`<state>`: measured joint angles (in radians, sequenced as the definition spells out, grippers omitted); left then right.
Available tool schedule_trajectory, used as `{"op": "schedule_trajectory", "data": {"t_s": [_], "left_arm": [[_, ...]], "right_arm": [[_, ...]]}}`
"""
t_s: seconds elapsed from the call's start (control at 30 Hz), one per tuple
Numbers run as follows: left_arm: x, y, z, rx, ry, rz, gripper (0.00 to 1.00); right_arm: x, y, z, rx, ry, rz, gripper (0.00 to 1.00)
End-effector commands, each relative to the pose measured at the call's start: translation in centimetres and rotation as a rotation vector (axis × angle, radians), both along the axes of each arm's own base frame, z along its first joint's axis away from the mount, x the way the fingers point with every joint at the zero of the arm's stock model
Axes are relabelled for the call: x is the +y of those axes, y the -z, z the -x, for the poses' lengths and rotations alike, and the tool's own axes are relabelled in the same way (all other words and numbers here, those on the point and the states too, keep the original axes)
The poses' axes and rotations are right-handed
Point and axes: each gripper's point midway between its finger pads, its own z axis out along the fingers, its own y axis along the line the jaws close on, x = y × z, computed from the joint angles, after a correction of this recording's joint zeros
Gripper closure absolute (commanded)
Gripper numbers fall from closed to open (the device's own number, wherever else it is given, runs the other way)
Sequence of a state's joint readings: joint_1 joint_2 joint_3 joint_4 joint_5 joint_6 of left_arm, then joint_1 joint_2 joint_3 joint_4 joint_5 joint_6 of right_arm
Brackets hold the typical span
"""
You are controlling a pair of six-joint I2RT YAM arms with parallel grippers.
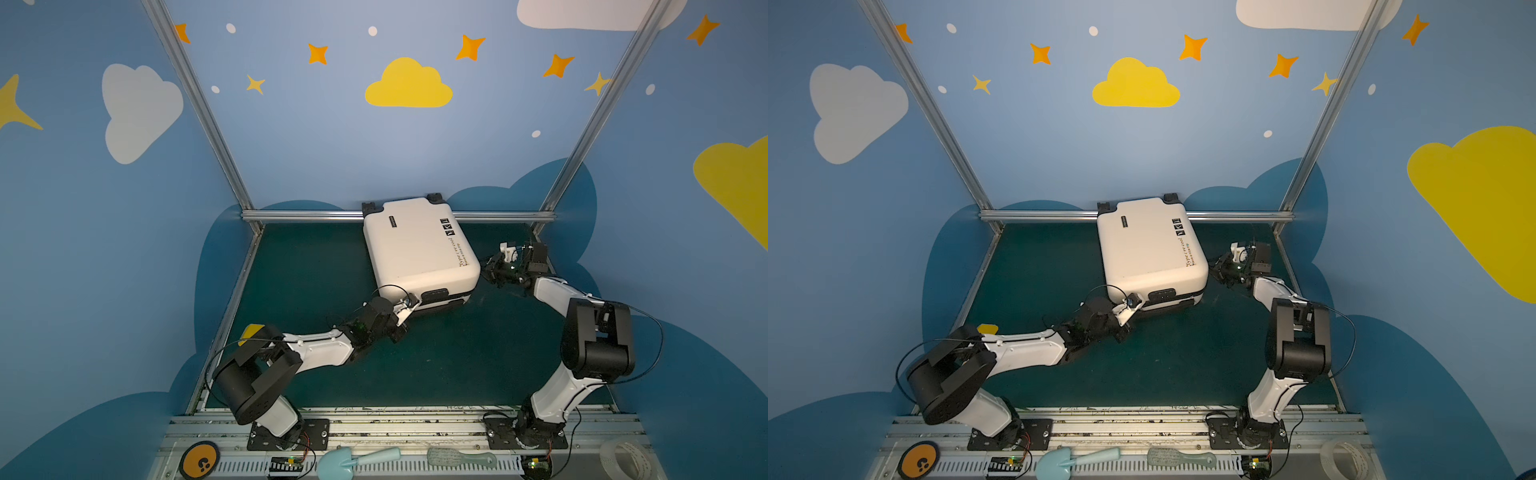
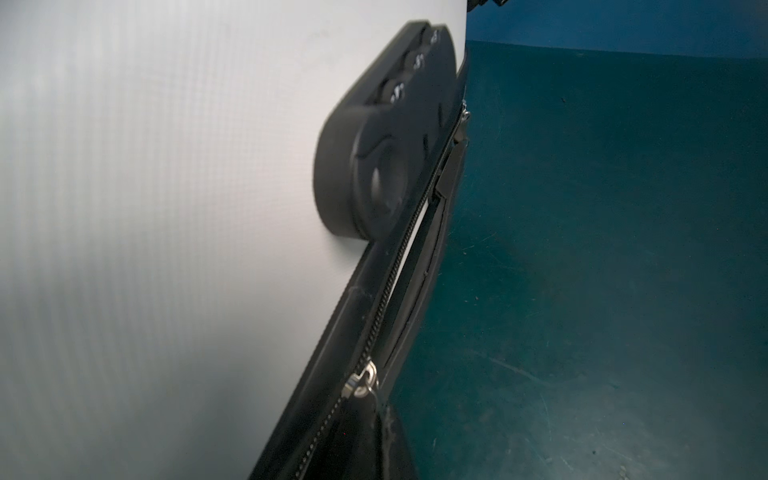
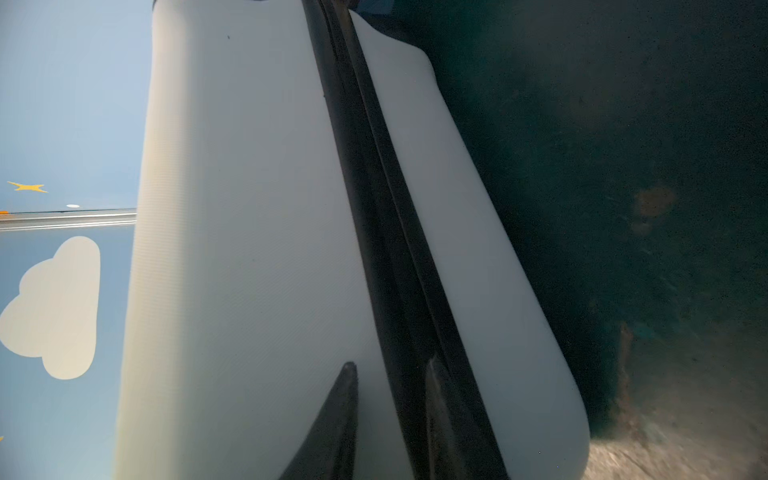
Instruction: Pack the luggage
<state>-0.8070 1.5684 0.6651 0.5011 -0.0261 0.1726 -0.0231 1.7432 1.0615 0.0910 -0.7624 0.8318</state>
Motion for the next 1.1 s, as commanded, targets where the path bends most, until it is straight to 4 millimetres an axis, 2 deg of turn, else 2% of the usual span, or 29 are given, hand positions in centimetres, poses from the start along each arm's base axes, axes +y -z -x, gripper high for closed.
{"op": "schedule_trajectory", "data": {"t_s": [0.0, 0.27, 0.63, 0.87, 1.07], "left_arm": [[-3.0, -0.6, 4.0, 0.053, 0.212, 0.052, 0.97], [-4.8, -1.1, 4.6, 0.046, 0.254, 0.078, 0.97], [-7.3, -1.0, 5.4, 0.041, 0.298, 0.100, 0.97], [-9.8, -0.6, 6.1, 0.031, 0.342, 0.117, 0.97], [-11.8, -0.4, 6.0, 0.014, 0.366, 0.138, 0.97]], "right_arm": [[4.7, -1.0, 2.5, -0.022, -0.141, -0.041, 0.73], [8.3, -1.4, 5.0, -0.030, -0.191, -0.039, 0.75], [11.9, -2.2, 6.4, -0.040, -0.242, -0.039, 0.77], [14.3, -1.5, 7.9, -0.026, -0.270, -0.039, 0.79], [15.8, -1.4, 9.0, -0.020, -0.292, -0.036, 0.80]]}}
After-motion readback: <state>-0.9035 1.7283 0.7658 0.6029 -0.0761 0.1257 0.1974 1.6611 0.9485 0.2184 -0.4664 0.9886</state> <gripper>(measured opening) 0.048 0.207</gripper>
